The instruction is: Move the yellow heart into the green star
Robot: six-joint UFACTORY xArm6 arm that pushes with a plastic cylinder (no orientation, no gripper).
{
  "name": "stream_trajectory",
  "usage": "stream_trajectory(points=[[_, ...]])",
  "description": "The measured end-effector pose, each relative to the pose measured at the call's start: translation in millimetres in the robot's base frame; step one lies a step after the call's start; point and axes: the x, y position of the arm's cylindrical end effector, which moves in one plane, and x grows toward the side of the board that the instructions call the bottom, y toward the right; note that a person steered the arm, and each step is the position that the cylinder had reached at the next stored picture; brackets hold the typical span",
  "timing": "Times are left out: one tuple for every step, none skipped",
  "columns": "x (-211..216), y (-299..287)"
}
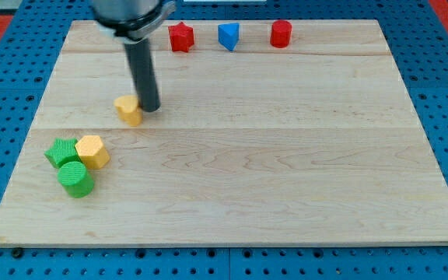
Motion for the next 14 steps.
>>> stream_trajectory(points=[[-2,-14],[-17,-19],[4,-26],[22,-34],[32,-39],[-4,-68],[-10,-71],[2,-60],[28,-67],[26,-73],[22,-82],[25,-118],[27,-127],[31,-124]])
